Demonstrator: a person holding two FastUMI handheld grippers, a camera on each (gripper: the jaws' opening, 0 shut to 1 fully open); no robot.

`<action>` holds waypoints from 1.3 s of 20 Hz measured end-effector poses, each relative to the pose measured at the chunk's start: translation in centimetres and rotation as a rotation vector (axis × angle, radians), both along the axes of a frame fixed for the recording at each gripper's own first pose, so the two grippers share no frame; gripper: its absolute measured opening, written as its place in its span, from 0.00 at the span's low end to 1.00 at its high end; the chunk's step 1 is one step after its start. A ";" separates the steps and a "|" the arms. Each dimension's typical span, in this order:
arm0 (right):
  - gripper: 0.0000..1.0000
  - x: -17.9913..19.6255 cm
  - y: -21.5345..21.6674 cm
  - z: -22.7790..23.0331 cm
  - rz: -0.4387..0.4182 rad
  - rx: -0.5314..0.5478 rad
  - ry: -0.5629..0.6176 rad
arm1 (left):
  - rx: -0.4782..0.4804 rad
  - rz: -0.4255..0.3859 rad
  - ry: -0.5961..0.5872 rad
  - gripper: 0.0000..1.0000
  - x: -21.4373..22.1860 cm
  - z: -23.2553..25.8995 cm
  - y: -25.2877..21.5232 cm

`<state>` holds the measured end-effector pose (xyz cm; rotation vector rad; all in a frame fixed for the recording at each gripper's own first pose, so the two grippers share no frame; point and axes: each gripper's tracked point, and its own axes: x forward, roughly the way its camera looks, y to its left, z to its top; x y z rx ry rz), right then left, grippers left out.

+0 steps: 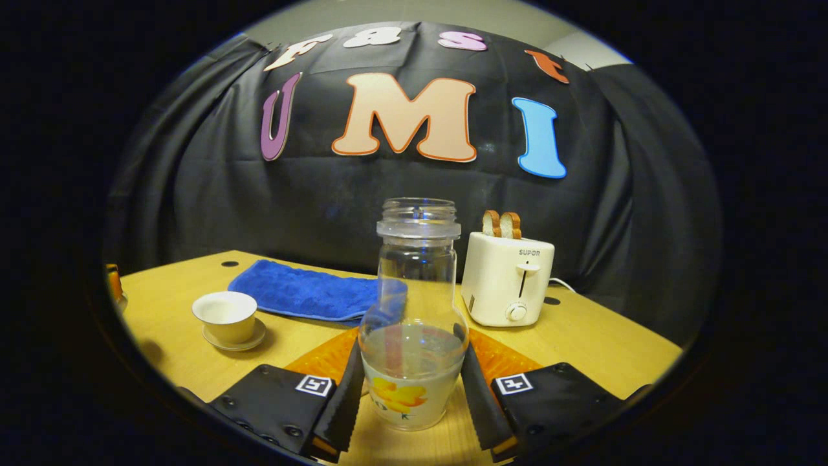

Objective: Open the teacup lid with one hand, grasp the water bottle and pour water into the teacup with the other hand; after pouring, place the water bottle on the coaster and then close the teacup lid.

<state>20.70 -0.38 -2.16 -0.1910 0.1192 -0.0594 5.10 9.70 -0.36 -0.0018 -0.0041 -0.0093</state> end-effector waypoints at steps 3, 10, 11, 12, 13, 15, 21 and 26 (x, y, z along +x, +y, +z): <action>0.75 1.2 0.3 0.2 0.008 -0.232 0.022 | 0.000 0.000 -0.001 0.20 0.0 0.1 -0.1; 0.75 1.8 6.4 -1.4 0.150 -0.718 0.013 | -0.001 -0.015 0.000 0.20 0.2 0.1 0.1; 0.75 1.6 7.4 -1.8 0.178 -0.796 0.010 | -0.001 -0.012 0.001 0.20 0.3 0.1 0.3; 0.75 1.7 8.2 -2.2 0.200 -0.880 0.006 | -0.001 -0.009 0.000 0.20 0.4 0.1 0.4; 0.75 2.0 9.1 -2.4 0.219 -0.962 -0.005 | 0.000 -0.008 0.000 0.20 0.4 0.1 0.5; 0.75 2.0 10.5 -2.6 0.252 -1.067 -0.015 | 0.000 -0.010 0.000 0.20 0.4 0.1 0.5; 0.75 3.0 11.7 -3.3 0.263 -1.187 0.025 | -0.001 -0.006 -0.001 0.20 0.5 0.1 1.1; 0.75 2.8 12.2 -2.2 0.253 -1.352 -0.003 | -0.003 0.011 0.001 0.20 0.7 0.0 2.0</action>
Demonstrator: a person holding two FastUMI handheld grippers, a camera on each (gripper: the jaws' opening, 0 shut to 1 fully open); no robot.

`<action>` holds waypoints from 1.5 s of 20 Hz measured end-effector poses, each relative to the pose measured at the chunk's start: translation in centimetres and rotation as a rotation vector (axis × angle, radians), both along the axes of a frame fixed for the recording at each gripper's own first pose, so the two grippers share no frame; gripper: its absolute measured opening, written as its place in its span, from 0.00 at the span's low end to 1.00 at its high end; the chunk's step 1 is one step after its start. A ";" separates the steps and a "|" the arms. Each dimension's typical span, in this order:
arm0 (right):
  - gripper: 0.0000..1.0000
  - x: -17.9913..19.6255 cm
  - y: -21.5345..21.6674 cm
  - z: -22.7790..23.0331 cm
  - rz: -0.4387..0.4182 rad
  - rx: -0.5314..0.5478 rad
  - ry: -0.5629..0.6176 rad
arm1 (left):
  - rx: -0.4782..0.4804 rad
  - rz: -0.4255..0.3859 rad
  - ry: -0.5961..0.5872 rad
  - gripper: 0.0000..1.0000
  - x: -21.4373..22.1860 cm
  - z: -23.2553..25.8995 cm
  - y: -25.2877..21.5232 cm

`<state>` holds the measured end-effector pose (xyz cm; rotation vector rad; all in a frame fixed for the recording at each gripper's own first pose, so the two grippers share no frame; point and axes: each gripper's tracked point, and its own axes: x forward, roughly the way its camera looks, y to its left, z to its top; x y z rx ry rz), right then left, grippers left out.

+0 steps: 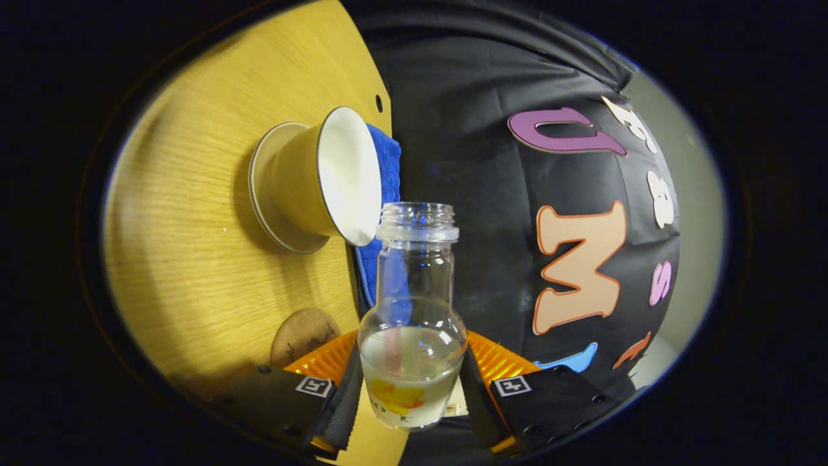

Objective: Open the teacup lid with one hand, grasp the water bottle and pour water into the teacup with the other hand; after pouring, place the water bottle on the coaster and then close the teacup lid.

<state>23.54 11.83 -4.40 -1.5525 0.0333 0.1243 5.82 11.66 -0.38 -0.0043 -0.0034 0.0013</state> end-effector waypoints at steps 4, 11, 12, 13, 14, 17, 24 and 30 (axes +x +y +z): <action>0.75 0.7 0.1 0.6 0.001 -0.108 -0.022 | 0.000 0.000 -0.001 0.20 0.0 0.0 0.0; 0.75 0.9 0.2 0.6 0.011 -0.213 -0.019 | -0.001 0.000 -0.005 0.20 0.1 0.0 -0.1; 0.75 1.0 0.2 0.7 0.013 -0.225 -0.018 | -0.001 0.000 -0.005 0.20 0.1 -0.1 -0.1; 0.75 1.0 0.3 0.7 0.014 -0.238 -0.020 | -0.001 0.000 -0.005 0.20 0.1 -0.1 -0.1; 0.75 1.1 0.5 1.0 0.014 -0.251 -0.023 | -0.001 0.000 -0.005 0.20 0.1 -0.1 -0.1; 0.75 0.9 0.9 1.4 0.026 -0.295 -0.030 | -0.001 0.000 -0.005 0.20 0.2 0.0 -0.1; 0.75 1.5 1.9 3.1 0.059 -0.408 -0.057 | -0.001 -0.001 -0.006 0.20 0.2 0.0 0.0; 0.75 1.8 3.2 4.5 0.084 -0.491 -0.101 | -0.002 -0.002 -0.004 0.20 0.2 0.1 0.0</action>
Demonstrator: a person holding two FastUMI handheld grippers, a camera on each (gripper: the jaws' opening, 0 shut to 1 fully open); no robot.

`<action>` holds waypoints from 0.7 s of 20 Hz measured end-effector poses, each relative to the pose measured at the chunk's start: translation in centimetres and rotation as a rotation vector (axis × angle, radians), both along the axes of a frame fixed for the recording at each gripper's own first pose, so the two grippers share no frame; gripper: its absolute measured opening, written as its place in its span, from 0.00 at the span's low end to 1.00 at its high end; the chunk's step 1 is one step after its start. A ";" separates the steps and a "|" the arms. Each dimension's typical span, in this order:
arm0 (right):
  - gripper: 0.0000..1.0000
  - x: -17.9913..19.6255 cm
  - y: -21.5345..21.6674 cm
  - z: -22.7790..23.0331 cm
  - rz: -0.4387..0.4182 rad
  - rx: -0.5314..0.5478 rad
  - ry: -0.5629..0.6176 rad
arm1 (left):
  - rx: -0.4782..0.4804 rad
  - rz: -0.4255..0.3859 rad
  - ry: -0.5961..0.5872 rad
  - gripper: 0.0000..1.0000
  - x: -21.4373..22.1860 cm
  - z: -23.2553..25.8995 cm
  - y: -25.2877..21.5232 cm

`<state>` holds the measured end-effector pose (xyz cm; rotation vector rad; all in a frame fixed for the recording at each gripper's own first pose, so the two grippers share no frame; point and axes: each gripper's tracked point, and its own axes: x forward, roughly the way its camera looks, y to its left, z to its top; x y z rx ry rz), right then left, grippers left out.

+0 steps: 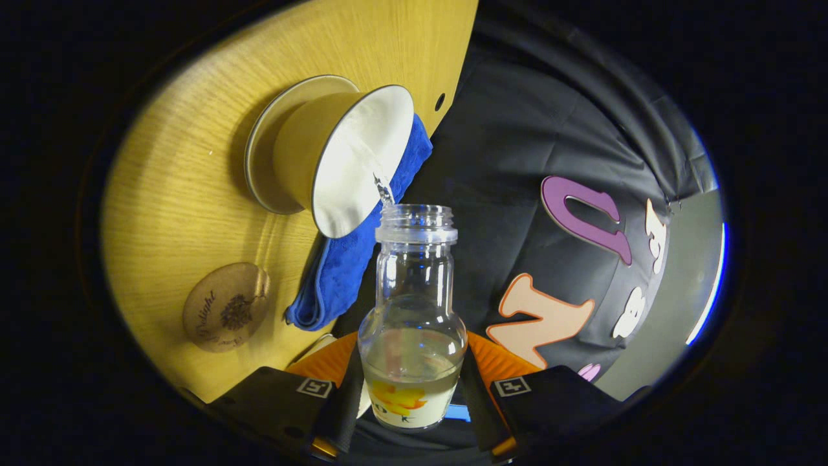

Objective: Open the teacup lid with one hand, grasp the water bottle and pour water into the teacup with the other hand; after pouring, place the water bottle on the coaster and then close the teacup lid.

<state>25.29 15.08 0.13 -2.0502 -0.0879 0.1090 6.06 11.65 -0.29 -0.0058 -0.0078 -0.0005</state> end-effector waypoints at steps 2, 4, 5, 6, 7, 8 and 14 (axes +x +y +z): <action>0.74 0.1 0.0 0.4 -0.001 -0.010 -0.003 | 0.000 0.000 0.000 0.20 0.0 -0.1 0.0; 0.74 0.3 0.3 0.8 0.000 -0.026 -0.010 | 0.000 0.000 0.000 0.20 0.0 0.0 0.0; 0.74 0.3 0.5 1.0 0.006 -0.040 -0.017 | -0.001 0.000 0.001 0.20 0.0 0.0 0.0; 0.75 0.4 0.8 1.3 0.012 -0.056 -0.023 | -0.001 0.000 0.001 0.20 0.0 -0.1 0.0; 0.74 0.4 0.9 1.4 0.016 -0.067 -0.026 | -0.001 0.000 0.001 0.20 0.0 -0.1 0.0; 0.74 0.4 1.1 1.6 0.023 -0.080 -0.030 | -0.001 0.000 0.001 0.20 0.0 -0.1 0.0; 0.75 0.6 2.0 1.9 0.039 -0.127 -0.047 | -0.002 -0.001 0.002 0.20 -0.1 -0.1 0.1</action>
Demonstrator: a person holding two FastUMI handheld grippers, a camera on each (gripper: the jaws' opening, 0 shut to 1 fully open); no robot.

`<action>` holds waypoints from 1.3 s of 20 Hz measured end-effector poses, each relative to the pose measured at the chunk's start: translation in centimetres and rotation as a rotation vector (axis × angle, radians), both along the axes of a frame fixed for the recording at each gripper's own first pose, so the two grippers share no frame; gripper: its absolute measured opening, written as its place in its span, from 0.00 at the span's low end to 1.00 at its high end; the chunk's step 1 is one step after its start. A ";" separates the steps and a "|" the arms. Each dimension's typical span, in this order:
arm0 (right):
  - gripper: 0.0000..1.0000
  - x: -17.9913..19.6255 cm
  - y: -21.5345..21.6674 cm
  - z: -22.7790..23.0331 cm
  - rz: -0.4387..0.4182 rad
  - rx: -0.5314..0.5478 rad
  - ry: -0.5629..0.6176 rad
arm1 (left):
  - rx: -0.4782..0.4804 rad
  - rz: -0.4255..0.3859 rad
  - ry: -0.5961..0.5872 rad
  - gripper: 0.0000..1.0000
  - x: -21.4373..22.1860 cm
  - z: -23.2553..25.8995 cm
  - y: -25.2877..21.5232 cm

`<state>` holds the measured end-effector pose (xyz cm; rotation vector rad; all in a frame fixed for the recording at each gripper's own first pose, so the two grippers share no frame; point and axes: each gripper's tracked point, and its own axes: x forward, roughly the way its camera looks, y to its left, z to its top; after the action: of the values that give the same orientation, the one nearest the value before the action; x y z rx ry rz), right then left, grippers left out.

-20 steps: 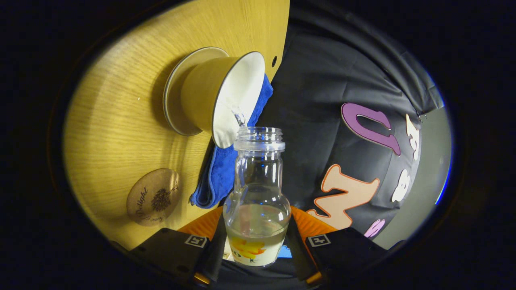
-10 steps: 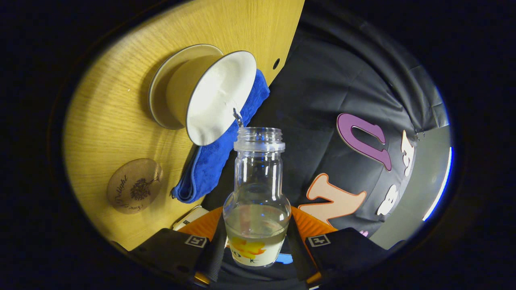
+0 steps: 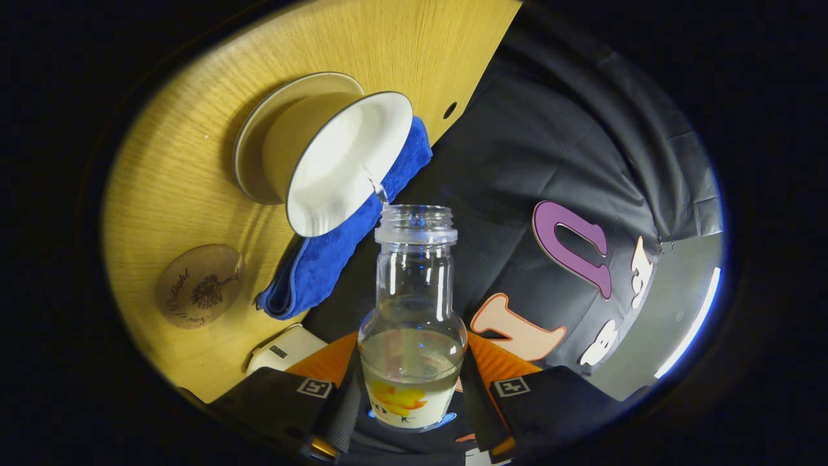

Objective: Open the teacup lid with one hand, grasp the water bottle and pour water into the teacup with the other hand; after pouring, place the water bottle on the coaster and then close the teacup lid.

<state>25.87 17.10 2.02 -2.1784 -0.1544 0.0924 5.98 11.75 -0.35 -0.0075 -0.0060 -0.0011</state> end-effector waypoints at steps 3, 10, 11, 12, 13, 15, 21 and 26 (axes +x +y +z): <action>0.75 0.1 0.0 -0.2 -0.004 -0.014 0.003 | 0.000 0.000 0.000 0.20 0.1 0.1 0.0; 0.75 -0.1 0.2 -0.3 -0.006 -0.012 0.007 | 0.000 0.000 0.000 0.20 0.0 0.1 -0.1; 0.75 0.0 0.1 -0.3 -0.007 -0.017 0.004 | 0.000 0.000 0.000 0.20 0.0 0.1 0.0; 0.75 0.1 0.1 -0.3 -0.008 -0.018 0.005 | 0.000 0.000 0.000 0.20 0.0 0.0 -0.1; 0.75 0.1 0.0 -0.4 -0.012 -0.016 0.008 | 0.000 0.000 0.000 0.20 0.0 0.1 0.0; 0.75 0.0 -0.2 -0.4 -0.017 0.004 0.015 | 0.000 0.001 -0.001 0.20 0.0 0.1 -0.1; 0.75 -0.3 -1.3 -2.6 -0.107 0.462 0.196 | 0.005 0.001 -0.002 0.20 0.0 0.1 -0.1; 0.73 -0.6 -2.0 -2.6 -0.154 1.018 0.345 | 0.004 0.005 -0.001 0.20 -0.1 0.1 0.1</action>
<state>25.22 15.11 -0.56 -1.1295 0.1453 0.2398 5.91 11.82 -0.27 -0.0033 -0.0070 0.0036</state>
